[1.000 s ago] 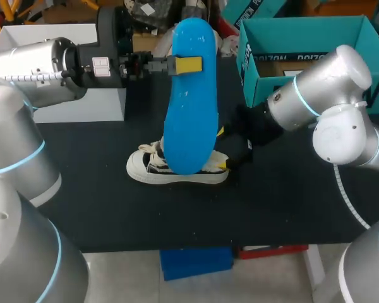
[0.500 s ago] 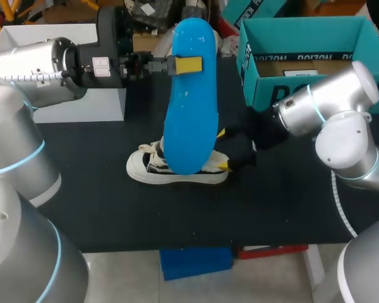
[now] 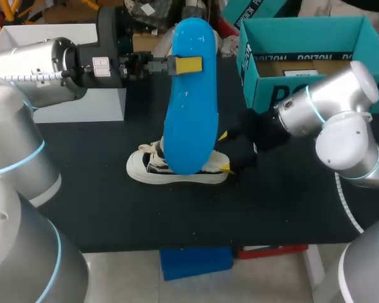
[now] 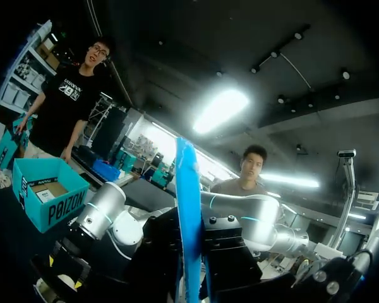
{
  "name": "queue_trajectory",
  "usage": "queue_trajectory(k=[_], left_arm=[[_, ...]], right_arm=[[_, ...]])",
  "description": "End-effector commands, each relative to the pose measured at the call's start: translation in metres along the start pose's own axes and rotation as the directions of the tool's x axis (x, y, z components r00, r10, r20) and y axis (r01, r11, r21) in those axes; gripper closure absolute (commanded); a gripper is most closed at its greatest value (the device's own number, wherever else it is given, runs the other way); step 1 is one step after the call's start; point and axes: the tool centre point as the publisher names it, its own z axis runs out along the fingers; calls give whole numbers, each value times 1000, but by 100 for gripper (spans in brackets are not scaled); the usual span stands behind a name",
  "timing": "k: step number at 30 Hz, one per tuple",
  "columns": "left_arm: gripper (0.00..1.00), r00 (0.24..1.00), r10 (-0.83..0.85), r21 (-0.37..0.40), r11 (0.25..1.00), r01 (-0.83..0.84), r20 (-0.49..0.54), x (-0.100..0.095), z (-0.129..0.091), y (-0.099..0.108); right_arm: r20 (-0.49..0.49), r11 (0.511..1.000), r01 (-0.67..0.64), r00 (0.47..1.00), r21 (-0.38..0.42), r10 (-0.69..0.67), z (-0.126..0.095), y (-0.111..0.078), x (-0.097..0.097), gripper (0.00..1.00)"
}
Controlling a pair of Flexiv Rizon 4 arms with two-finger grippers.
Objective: Take the shoe out of the shoebox, open the shoe tongue, remove and reinsert the insole, then place the shoe into the shoebox
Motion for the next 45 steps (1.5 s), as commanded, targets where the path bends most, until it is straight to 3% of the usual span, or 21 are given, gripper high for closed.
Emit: queue_trajectory(k=[1,10,15,21,33,45], left_arm=[[100,1000,-1,-1,1000,1,5,1,1,0],[100,1000,-1,-1,1000,1,5,1,1,0],[100,1000,-1,-1,1000,1,5,1,1,0],[100,1000,-1,-1,1000,1,5,1,1,0],[100,1000,-1,-1,1000,1,5,1,1,0],[100,1000,-1,-1,1000,1,5,1,1,0]], right_arm=[[2,994,-9,1000,112,9,-12,8,-1,0],[22,931,-12,1000,365,5,-24,19,-18,0],[25,851,-2,1000,525,-14,-21,33,-29,0],[41,766,-2,999,642,-32,-12,51,-34,0],[43,688,-24,999,725,-10,12,68,-25,0],[39,697,-46,999,715,26,42,73,-20,0]])
